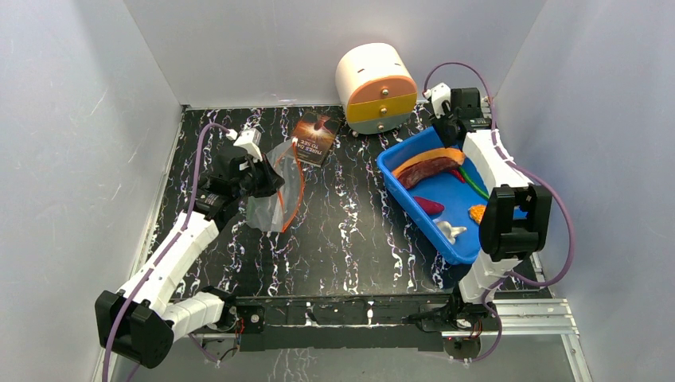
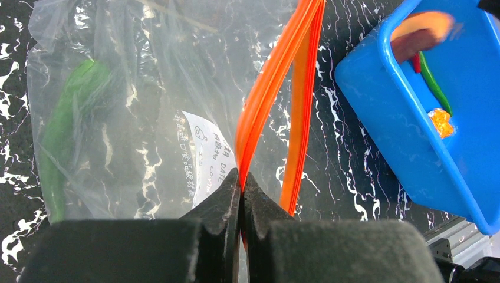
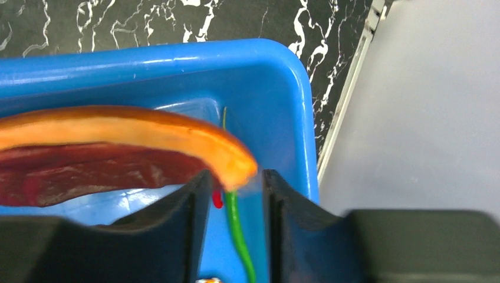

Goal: Place the food in the zip-top bag and seal the zipper
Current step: Place the fake food in the bin, then pick up the fake food from the bin.

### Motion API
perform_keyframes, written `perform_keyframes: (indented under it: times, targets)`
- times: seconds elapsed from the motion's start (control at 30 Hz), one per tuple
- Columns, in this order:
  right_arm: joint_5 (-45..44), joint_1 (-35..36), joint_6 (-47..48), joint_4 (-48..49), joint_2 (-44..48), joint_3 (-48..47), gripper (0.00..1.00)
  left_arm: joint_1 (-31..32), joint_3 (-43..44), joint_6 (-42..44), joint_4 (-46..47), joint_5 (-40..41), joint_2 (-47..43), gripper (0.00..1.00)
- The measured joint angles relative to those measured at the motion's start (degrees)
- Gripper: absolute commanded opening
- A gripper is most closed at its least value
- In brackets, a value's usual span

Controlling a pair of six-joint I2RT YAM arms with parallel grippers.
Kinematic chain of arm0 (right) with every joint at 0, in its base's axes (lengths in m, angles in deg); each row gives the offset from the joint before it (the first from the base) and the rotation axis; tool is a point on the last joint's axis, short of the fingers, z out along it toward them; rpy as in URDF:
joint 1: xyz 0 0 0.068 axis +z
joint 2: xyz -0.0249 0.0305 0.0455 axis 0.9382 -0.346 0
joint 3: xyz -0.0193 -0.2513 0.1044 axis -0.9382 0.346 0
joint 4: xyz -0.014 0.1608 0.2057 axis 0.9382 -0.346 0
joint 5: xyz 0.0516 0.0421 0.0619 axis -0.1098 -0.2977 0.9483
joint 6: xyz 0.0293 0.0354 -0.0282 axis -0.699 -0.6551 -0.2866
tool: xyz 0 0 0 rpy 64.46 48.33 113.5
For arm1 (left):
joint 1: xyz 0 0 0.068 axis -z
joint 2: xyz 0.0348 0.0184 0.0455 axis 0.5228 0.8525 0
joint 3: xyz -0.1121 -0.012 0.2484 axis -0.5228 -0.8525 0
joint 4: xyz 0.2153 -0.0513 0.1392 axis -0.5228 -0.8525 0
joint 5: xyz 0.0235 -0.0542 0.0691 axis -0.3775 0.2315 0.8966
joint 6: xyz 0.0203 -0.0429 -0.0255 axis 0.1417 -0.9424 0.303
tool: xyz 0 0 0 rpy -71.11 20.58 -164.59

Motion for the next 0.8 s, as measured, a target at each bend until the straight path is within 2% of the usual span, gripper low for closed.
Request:
perform_keyframes:
  times: [0.17, 0.23, 0.3, 0.37, 0.4, 0.47, 0.57, 0.63, 0.8]
  targets:
    - [-1.6, 0.0, -5.6, 3.6, 0.3, 0.5, 0.48, 0.0, 0.0, 0.1, -0.1, 0.0, 0.0, 0.0]
    - [-1.4, 0.0, -12.7, 4.6, 1.0, 0.5, 0.51, 0.0, -0.1, 0.1, -0.1, 0.0, -0.1, 0.0]
    - [-1.2, 0.0, -20.2, 4.9, 2.3, 0.5, 0.61, 0.0, -0.2, 0.1, -0.1, 0.0, -0.1, 0.0]
    - [-1.3, 0.0, -29.1, 5.4, 4.4, 1.2, 0.63, 0.0, -0.6, 0.0, 0.0, 0.0, -0.4, 0.0]
    - [-1.4, 0.0, -33.2, 6.8, 5.8, 2.6, 0.64, 0.0, -0.9, -0.1, 0.0, 0.0, -0.7, 0.0]
    - [-0.7, -0.3, -41.3, 10.1, 9.2, 7.3, 0.73, 0.0, -1.6, -0.3, 0.0, -0.1, -1.0, 0.0]
    - [1.3, -1.5, -53.1, 13.8, 11.9, 13.6, 0.78, 0.0, -2.1, -0.5, -0.1, -0.3, -1.3, 0.0]
    - [1.9, -2.5, -61.5, 16.5, 12.2, 17.7, 0.88, 0.0, -2.3, -0.6, 0.0, -0.3, -1.5, 0.0]
    - [1.8, -3.3, -76.6, 23.2, 12.4, 29.2, 0.9, 0.0, -3.2, -0.9, -0.1, -0.2, -2.7, 0.0]
